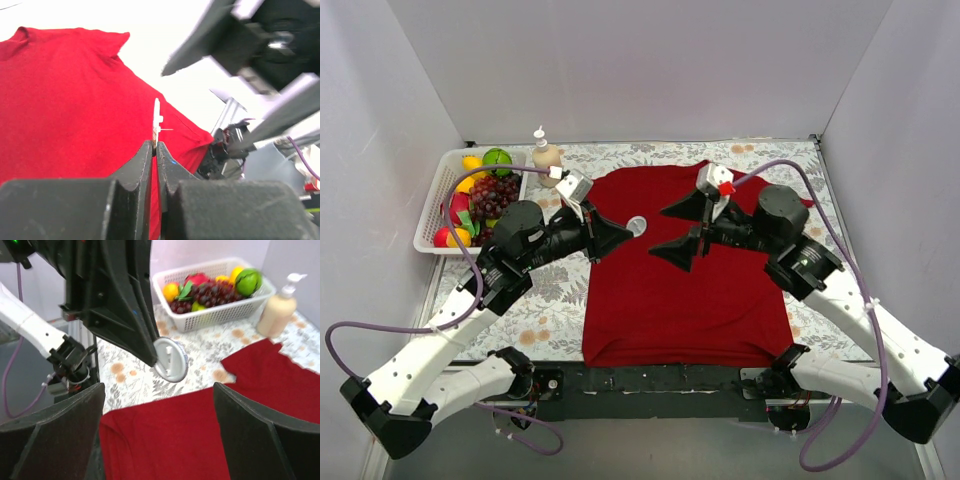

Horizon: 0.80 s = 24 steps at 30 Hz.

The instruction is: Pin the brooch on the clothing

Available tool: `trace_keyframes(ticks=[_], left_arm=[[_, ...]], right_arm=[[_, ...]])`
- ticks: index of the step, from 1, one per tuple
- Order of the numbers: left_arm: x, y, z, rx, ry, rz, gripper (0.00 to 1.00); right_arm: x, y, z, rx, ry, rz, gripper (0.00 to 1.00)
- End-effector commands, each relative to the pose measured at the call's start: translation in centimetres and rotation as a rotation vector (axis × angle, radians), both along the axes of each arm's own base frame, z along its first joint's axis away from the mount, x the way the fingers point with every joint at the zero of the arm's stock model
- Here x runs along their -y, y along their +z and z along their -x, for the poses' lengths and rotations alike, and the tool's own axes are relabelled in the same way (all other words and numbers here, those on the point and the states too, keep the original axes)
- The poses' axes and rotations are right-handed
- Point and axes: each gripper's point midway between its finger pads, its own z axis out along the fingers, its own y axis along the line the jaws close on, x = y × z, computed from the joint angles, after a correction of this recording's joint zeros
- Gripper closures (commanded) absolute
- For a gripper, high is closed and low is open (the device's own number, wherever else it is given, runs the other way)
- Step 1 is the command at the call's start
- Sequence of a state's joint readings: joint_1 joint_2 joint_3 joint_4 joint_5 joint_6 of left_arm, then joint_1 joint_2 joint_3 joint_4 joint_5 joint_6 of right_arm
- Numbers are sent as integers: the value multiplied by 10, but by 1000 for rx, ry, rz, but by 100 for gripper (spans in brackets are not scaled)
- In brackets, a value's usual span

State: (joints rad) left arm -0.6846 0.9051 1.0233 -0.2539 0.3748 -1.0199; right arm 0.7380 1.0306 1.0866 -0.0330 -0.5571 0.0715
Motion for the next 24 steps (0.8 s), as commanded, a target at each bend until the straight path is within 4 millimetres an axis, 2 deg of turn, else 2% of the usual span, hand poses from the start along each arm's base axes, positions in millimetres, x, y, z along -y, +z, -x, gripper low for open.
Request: trace_keyframes(ticks=[1,4,16,19,20,21,24], left_arm=[[-3,0,-11,7,65,-2,100],[-4,-3,-18,6,92,-18,100],[-11,-10,-33,5,170,-70,100],[-15,-21,-46,-6,226,-126,100],[-18,-18,-54,-2,266,-136,100],[-16,-28,-61,-20,282,-168,100],[-18,-35,-77,-21,332,-225,100]], right_arm=[[15,41,-6,145,-97,-136,4],[19,41,-8,150,-123,-138,4],[11,27,-14,122,-108,-109,5],[9,17,-19,103,-119,-95,5],[9,13,-21,91,-126,-86,5],[8,10,-22,84,-129,-79,5],[10,-6,-30,58,-167,-45,5]])
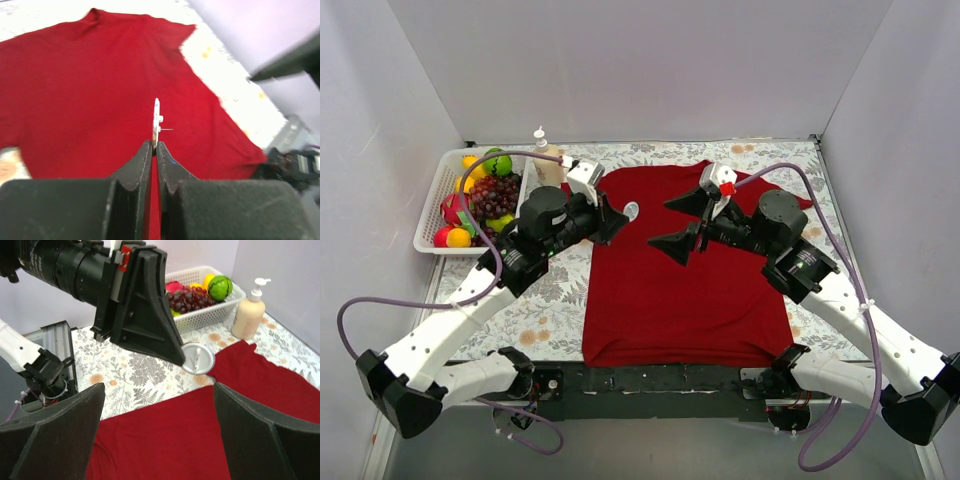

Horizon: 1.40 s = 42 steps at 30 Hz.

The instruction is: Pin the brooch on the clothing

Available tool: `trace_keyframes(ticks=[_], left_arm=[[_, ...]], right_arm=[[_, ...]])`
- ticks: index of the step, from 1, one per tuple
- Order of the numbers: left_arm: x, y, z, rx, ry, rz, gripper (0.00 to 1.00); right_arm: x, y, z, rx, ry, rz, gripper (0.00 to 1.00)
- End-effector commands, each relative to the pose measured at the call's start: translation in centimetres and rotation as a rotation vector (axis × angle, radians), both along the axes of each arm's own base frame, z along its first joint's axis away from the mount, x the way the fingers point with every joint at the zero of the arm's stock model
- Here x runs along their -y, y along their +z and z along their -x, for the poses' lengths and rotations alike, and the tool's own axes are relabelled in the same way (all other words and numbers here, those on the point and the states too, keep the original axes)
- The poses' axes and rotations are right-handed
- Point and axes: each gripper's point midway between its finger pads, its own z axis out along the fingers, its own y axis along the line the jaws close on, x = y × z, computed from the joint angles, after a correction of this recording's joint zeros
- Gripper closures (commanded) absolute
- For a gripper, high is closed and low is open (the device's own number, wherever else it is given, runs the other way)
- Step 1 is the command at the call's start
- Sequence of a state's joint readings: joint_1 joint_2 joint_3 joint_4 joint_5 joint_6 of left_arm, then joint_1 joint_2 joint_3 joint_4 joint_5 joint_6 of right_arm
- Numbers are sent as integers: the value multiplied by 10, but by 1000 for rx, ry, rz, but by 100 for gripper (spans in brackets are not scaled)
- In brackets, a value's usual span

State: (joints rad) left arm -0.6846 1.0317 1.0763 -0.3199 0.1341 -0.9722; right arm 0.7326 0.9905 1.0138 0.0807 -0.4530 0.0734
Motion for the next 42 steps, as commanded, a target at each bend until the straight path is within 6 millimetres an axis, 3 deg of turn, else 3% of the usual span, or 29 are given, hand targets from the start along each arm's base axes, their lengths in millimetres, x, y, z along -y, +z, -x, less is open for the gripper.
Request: trace_keyframes(ticks=[1,9,13,17,21,25,38,42], left_arm=[[-6,-12,-27,-2,98,-113,100],[-12,-35,-74,-1,248,-274,100],[-21,-50,-96,-12,355,-362,100],[-25,-71,-110,-41,422,-429,100],[-23,-95,-115,-81,442,-474,100],[-18,-99,-112,-100,434,-458,100],[-14,-106,-117,-96,441,-497,100],[-10,-123,-123,-115,448,-552,100]], right_arm=[[4,-15,-17,-13,-78,18,5],[24,-53,-40,-121,-260,85,4],[41,-88,-51,-198,-357,165,4],[66,-126,-65,-292,-496,220,4],[89,-149,-73,-356,-586,221,3],[100,-151,-77,-375,-602,197,3],[97,-150,-85,-377,-571,196,3],[99,-152,-86,-381,-573,212,4]])
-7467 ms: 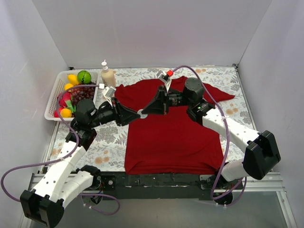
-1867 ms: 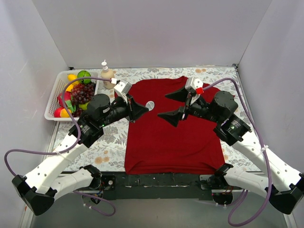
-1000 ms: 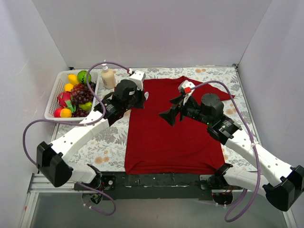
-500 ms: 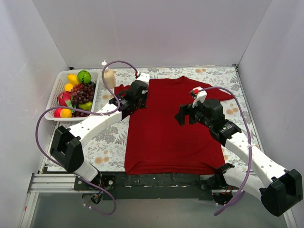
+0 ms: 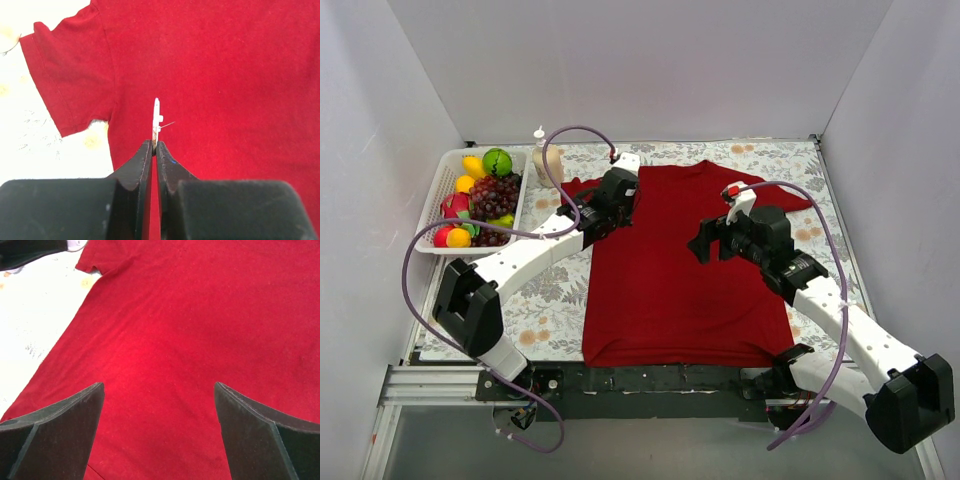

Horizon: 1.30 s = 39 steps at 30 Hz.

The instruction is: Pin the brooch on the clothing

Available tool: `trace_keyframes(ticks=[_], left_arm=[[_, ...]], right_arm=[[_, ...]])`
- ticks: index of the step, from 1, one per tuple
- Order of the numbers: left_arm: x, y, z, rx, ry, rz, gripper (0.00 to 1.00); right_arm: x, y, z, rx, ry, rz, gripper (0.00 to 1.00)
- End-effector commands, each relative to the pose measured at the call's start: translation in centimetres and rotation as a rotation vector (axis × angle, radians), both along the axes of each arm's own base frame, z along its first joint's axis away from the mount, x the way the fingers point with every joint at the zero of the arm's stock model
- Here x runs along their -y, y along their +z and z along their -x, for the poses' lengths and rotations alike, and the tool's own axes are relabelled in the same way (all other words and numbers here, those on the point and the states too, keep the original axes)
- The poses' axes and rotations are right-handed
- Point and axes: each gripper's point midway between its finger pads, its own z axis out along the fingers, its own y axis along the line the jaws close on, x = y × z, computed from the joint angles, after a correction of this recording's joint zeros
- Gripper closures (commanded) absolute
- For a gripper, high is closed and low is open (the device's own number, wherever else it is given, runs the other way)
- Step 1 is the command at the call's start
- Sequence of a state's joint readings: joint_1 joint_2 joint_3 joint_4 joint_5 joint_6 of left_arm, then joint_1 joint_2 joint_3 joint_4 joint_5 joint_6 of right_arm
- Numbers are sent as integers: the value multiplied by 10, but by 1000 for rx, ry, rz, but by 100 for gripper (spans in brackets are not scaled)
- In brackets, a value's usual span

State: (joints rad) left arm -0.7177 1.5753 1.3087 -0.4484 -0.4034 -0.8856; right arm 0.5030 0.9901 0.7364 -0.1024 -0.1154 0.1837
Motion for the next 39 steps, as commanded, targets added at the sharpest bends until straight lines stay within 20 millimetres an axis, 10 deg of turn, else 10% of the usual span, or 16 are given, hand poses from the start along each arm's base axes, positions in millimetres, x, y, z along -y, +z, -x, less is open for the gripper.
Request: trace_keyframes(ticks=[1,24,39], left_arm=[[2,0,-11,14,29,-49,100],[9,-85,-81,-39,109,-457,100],[18,-101,-112,-15,81,-618,100]], right_arm=[[-2,20,-10,55,-1,-27,3],[20,-16,-17,-73,-46,-14,4],[37,-25,-14,-115,-88,-33,4]])
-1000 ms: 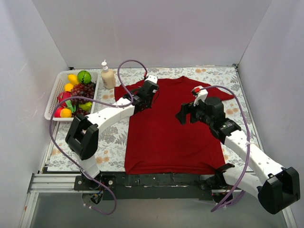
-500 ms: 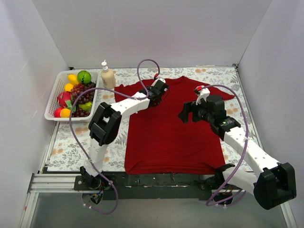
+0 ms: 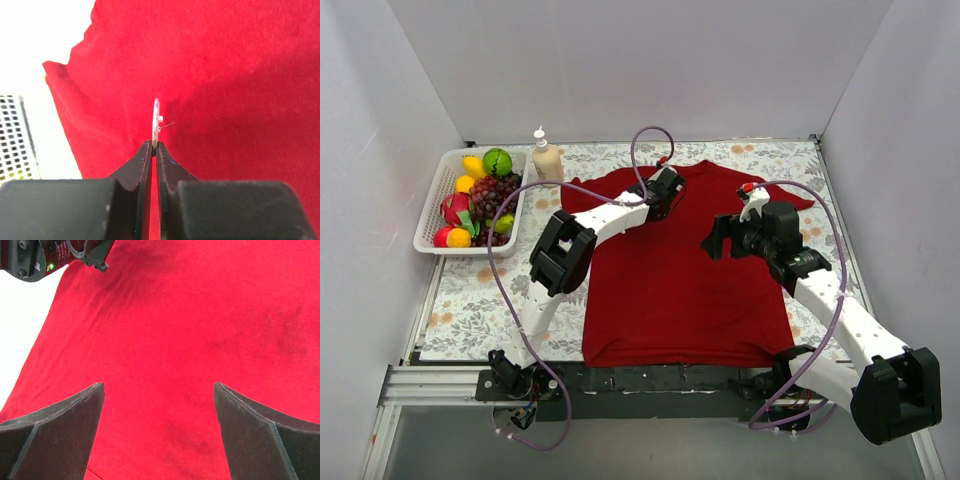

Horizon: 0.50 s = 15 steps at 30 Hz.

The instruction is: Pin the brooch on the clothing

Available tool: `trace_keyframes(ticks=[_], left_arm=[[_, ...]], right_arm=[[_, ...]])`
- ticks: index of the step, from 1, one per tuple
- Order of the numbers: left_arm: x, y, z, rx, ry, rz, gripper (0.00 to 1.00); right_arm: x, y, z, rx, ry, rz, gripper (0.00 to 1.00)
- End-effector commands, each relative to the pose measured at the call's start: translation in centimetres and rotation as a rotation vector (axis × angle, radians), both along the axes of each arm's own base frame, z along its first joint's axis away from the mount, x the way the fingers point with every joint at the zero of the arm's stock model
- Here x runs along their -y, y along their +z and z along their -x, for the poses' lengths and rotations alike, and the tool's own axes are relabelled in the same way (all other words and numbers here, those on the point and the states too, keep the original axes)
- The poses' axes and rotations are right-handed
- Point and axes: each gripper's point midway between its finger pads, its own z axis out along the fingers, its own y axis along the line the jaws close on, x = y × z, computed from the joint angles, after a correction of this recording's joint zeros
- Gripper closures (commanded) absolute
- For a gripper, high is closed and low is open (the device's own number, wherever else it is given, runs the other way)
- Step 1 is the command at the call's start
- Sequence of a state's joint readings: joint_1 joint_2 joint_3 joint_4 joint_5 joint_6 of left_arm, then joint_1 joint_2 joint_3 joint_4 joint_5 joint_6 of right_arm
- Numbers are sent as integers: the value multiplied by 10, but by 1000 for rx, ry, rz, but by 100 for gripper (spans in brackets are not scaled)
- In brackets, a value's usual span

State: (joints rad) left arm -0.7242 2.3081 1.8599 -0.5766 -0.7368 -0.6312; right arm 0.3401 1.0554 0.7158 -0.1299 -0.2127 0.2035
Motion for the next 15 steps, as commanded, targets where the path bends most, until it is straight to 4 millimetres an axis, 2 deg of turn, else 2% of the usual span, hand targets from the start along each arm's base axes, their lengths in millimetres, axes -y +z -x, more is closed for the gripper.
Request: trace_keyframes(ticks=[1,6,8,9,15], left_arm=[[1,25,-10,60,1,-37,100],[5,10,-8,16,-23,-45,100],[4,11,-11,22,-14,-56,100],[3,2,-9,2,-12,-76,100],[4,-11,-12,-27,-2,-102,100]], right_arm=[[4,6,2,16,-4,-21,4],[10,5,1,10,-16,-13,4],[12,2,2,1,-19,-8,4],[13,3,2,10,-23,-8,4],[15,2,6,6,-24,-12,4]])
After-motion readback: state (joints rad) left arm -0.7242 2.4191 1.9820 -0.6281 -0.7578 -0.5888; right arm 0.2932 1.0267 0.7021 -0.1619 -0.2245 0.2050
